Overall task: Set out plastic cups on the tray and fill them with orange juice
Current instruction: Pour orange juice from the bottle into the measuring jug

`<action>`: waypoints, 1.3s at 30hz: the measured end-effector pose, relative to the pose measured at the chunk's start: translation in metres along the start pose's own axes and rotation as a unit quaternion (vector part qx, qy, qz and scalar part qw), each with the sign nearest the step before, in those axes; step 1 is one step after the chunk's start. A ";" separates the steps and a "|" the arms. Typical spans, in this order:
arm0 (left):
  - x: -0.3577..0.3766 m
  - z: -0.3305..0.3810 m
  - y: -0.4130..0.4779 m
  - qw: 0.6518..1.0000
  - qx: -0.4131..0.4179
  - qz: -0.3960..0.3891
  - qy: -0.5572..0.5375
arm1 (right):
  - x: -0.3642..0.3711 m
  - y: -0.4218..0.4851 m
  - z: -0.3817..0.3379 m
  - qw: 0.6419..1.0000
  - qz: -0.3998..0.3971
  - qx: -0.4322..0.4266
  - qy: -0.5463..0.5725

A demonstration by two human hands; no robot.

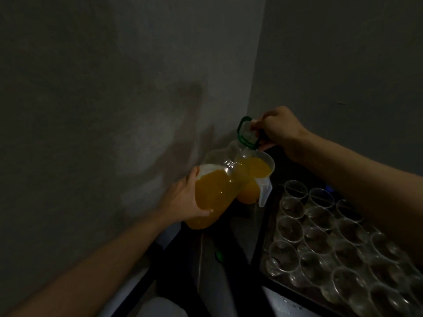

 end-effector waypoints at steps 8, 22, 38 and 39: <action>0.032 0.002 -0.020 0.992 -0.084 -0.041 -0.088 | 0.012 -0.013 -0.001 0.999 -0.018 -0.024 -0.023; 0.047 -0.011 -0.031 0.973 -0.113 0.034 -0.200 | 0.043 -0.035 -0.024 0.994 -0.078 -0.073 -0.034; 0.067 -0.008 -0.041 0.936 -0.182 0.046 -0.299 | 0.061 -0.061 -0.029 0.983 -0.129 -0.119 -0.061; 0.066 -0.007 -0.040 0.935 -0.180 0.046 -0.301 | 0.062 -0.064 -0.030 0.979 -0.131 -0.135 -0.072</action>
Point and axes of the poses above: each hand's wrist, its own y-axis towards the middle knuckle, its own x-axis out of the palm, z = x × y, the point moved 6 cm from there along y, towards the middle knuckle, and after that the axes turned 15 degrees about z, right-handed, at the moved point
